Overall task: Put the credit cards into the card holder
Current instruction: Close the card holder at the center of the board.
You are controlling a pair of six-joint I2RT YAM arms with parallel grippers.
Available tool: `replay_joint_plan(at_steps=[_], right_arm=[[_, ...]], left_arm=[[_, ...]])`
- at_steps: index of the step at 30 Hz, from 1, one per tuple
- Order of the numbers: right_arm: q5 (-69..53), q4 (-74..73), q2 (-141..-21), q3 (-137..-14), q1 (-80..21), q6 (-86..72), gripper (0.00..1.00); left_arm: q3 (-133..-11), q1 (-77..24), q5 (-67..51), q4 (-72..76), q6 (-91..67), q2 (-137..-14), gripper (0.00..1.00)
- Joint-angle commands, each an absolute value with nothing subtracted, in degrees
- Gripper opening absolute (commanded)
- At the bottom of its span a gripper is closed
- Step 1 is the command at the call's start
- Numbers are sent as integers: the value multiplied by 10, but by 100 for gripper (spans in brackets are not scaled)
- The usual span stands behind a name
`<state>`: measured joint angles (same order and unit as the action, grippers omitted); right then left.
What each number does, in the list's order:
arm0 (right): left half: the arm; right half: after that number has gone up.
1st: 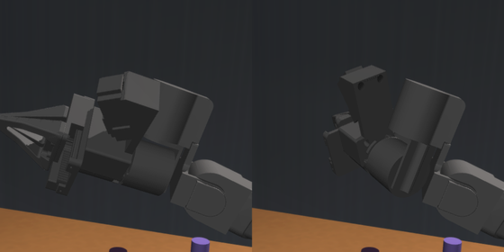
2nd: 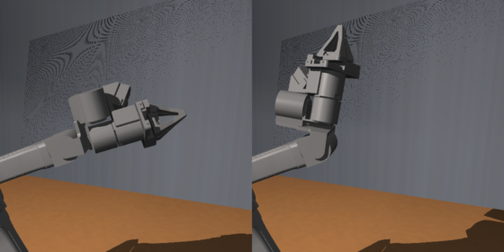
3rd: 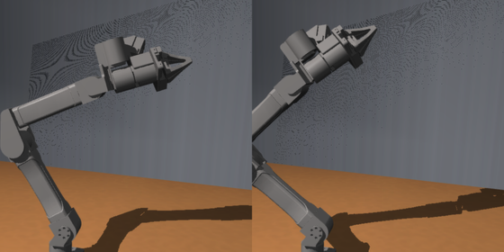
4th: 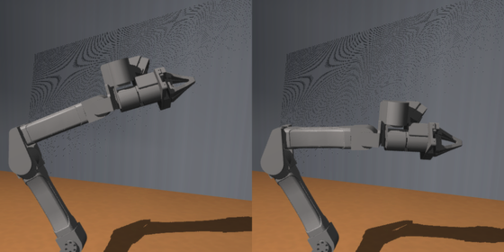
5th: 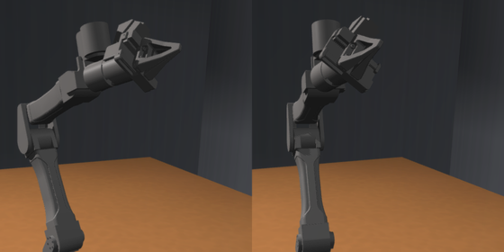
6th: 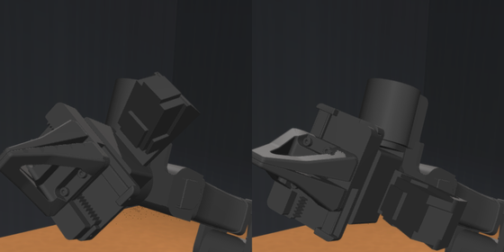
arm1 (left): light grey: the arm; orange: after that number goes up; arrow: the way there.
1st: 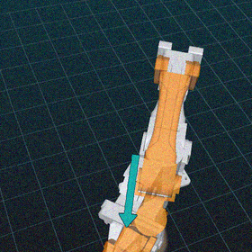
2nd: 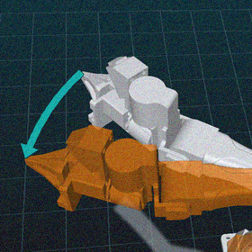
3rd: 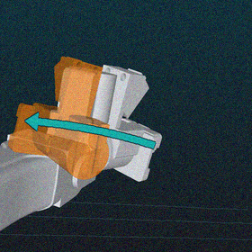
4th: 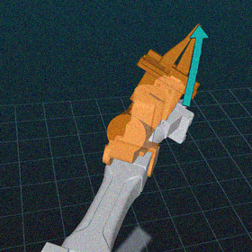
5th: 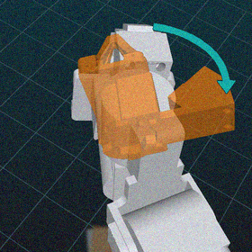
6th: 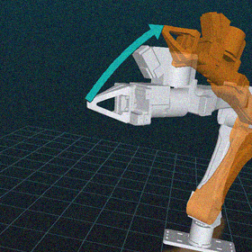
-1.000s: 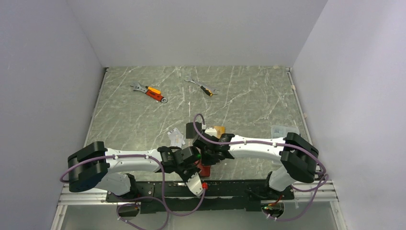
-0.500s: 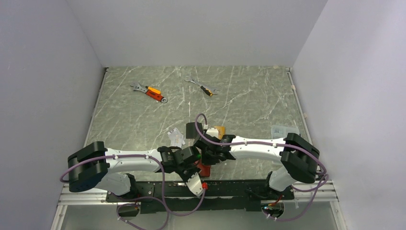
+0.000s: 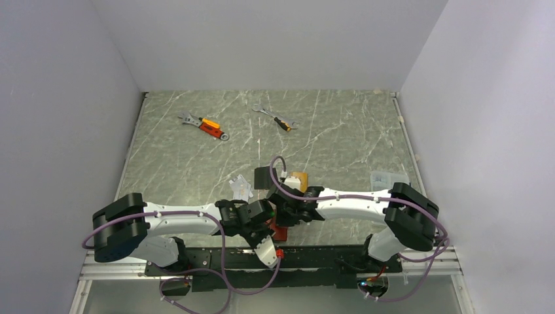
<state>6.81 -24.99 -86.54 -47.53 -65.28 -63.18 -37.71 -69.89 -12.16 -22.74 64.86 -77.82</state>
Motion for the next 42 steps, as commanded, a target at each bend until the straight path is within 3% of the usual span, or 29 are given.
replay_joint_plan(at_steps=[1, 20, 42], right_arm=[[71, -289, -869, -440, -656, -642, 0], [41, -229, -824, -352, -618, -646, 0], [-15, -184, -896, -333, -554, -612, 0]], left_arm=[[-376, -694, -118, -214, 651, -768, 0], [-369, -693, -112, -216, 646, -759, 0], [-373, -694, -111, -233, 645, -747, 0]])
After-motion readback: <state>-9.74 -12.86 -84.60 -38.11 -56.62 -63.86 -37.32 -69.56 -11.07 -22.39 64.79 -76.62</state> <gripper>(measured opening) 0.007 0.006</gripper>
